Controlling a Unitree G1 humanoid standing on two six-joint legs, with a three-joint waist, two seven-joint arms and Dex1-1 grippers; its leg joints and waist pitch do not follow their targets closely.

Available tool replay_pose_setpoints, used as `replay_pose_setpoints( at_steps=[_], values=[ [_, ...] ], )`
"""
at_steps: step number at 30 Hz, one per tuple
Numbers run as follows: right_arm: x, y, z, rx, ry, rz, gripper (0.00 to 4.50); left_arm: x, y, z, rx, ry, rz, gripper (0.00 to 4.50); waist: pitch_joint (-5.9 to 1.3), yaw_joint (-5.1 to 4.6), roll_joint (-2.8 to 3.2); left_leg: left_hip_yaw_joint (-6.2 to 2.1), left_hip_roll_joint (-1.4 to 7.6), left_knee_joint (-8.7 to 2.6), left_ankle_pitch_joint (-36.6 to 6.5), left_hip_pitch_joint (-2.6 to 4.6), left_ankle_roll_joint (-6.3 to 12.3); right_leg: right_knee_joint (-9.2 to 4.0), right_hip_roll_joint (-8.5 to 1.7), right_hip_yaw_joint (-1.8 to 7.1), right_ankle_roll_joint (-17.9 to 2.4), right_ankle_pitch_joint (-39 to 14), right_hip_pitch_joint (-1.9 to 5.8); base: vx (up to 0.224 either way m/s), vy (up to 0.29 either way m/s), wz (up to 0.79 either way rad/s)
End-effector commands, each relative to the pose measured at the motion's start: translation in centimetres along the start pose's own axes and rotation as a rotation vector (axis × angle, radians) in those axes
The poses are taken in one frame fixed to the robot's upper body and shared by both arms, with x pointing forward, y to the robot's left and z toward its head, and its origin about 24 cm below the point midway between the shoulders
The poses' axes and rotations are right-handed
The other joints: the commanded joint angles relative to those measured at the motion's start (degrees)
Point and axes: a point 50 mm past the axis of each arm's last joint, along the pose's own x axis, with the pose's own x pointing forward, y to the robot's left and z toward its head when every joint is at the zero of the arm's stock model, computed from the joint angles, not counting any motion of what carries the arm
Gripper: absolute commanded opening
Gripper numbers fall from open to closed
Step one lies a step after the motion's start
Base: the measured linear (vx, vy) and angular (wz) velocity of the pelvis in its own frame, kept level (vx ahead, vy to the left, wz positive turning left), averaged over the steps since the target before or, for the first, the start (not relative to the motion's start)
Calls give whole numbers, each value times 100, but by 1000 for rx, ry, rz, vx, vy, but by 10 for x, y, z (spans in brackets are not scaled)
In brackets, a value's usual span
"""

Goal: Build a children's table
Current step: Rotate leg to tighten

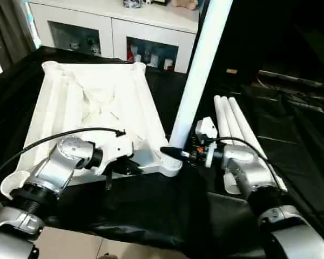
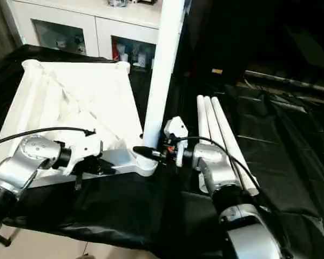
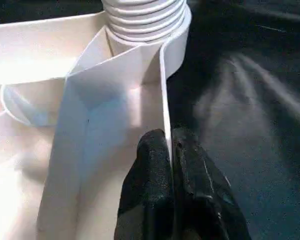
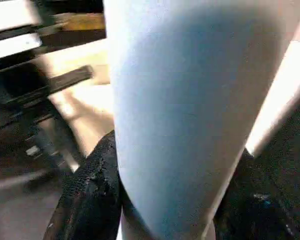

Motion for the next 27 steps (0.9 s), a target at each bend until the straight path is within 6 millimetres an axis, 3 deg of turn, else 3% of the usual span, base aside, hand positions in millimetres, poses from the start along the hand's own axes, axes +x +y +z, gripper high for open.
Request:
replay_pose_setpoints(
  at_steps=[1, 7, 8, 9, 10, 11, 12, 14, 15, 17, 21, 27],
  values=[
    [-23, -8, -49, 96, 225, -214, 189, 6, 2, 18, 24, -39, 6, 0, -146, -45, 141, -161, 287, -458, -2238, 49, -211, -605, -631, 337, -599, -3088, 78, 0, 0, 0],
    [11, 7, -63, 241, 277, -556, 189, 23, 22, 28, -148, 11, 288, 0, -150, -184, 141, -203, 253, -432, -2624, 97, -284, -675, -633, 298, -403, -3594, -11, 0, 0, 0],
    [16, 10, -64, 261, 289, -586, 189, 27, 22, 29, -157, 24, 303, 0, -126, -182, 139, -216, 245, -430, -2672, 87, -270, -708, -634, 277, -339, -3712, -14, 0, 0, 0],
    [24, 14, -63, 280, 294, -620, 189, 33, 20, 32, -157, 35, 311, 0, -127, -202, 154, -217, 228, -419, -2806, 122, -269, -750, -624, 251, -232, -3868, -47, 0, 0, 0],
    [33, 20, -61, 325, 287, -638, 189, 39, 18, 36, -164, 40, 316, 0, -85, -184, 192, -243, 218, -431, -2954, 132, -256, -791, -636, 226, -174, -3932, -67, 0, 0, 0],
    [33, 20, -61, 325, 287, -638, 189, 39, 18, 36, -164, 40, 316, 0, -84, -226, 189, -262, 211, -424, -3225, 183, -232, -843, -608, 149, -106, -4012, -77, 0, 0, 0],
    [47, 28, -55, 355, 278, -650, 189, 46, 14, 41, -169, 42, 318, 0, -83, -242, 215, -285, 224, -452, -3357, 169, -220, -868, -623, 86, -95, -3944, -20, 0, 0, 0],
    [51, 31, -52, 354, 279, -651, 189, 48, 14, 41, -170, 47, 326, 0, -89, -275, 229, -327, 252, -499, -3451, 126, -223, -858, -647, 15, -88, -3787, 47, 0, 0, 0],
    [56, 33, -50, 345, 282, -658, 189, 49, 14, 41, -172, 56, 339, 0, -65, -308, 301, -374, 283, -551, -3852, 170, -283, -871, -633, -54, -159, -3476, 54, 0, 0, 0],
    [56, 34, -50, 345, 283, -659, 189, 49, 14, 41, -173, 57, 340, 0, -61, -310, 301, -385, 282, -567, -4009, 188, -300, -890, -655, -68, -177, -3398, 64, 0, 0, 0],
    [64, 41, -47, 331, 289, -649, 189, 48, 16, 38, -188, 77, 368, 0, -33, -314, 279, -375, 240, -519, -4034, 258, -269, -992, -693, -103, -61, -3831, -13, 0, 0, 0],
    [65, 40, -47, 339, 287, -651, 189, 46, 18, 36, -186, 84, 376, 0, -36, -322, 297, -391, 258, -566, -4158, 250, -266, -999, -693, -110, -21, -3772, 6, 0, 0, 0]
  ],
)
